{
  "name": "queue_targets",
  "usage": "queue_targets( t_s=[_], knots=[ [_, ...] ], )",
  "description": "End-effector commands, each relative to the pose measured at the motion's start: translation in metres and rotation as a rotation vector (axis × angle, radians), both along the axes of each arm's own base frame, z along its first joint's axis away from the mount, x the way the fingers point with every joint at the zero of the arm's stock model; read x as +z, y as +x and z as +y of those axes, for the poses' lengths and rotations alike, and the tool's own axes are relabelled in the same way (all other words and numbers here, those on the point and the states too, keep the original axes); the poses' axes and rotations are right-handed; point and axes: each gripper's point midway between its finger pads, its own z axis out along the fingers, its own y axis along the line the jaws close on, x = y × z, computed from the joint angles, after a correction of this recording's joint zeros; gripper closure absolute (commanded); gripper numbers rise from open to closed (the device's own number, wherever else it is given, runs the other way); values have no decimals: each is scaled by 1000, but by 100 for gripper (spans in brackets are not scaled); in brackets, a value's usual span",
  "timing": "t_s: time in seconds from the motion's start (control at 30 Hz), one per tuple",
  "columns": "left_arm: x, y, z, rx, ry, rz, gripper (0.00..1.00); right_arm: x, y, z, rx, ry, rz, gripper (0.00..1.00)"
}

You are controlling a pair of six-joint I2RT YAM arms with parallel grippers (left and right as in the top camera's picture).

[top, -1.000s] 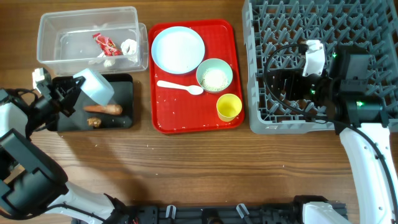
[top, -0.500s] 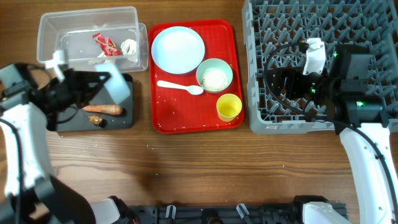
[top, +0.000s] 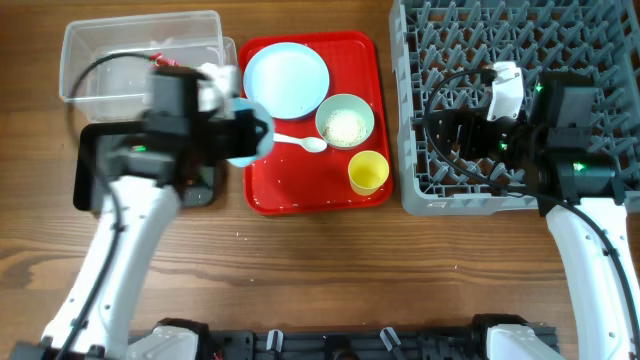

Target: Sort waste into correct bins and load items into the dishwasher rack

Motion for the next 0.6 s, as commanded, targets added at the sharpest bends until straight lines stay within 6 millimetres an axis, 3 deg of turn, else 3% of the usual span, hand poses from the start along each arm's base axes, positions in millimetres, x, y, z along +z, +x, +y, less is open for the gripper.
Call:
queue_targets(
  t_s=[0.0, 0.2, 0.4, 0.57],
  knots=[
    [-33, 16, -2, 83, 281, -44, 96, 7, 3, 4, 7, 19, -8, 0],
    [-78, 25, -29, 31, 392, -18, 96, 6, 3, 4, 6, 21, -5, 0],
    [-133, 16, -37, -23, 457, 109, 96, 7, 4, 4, 6, 21, -11, 0],
    [-144, -1, -56, -98, 428, 160, 96, 12, 8, 4, -26, 53, -14, 0]
  ],
)
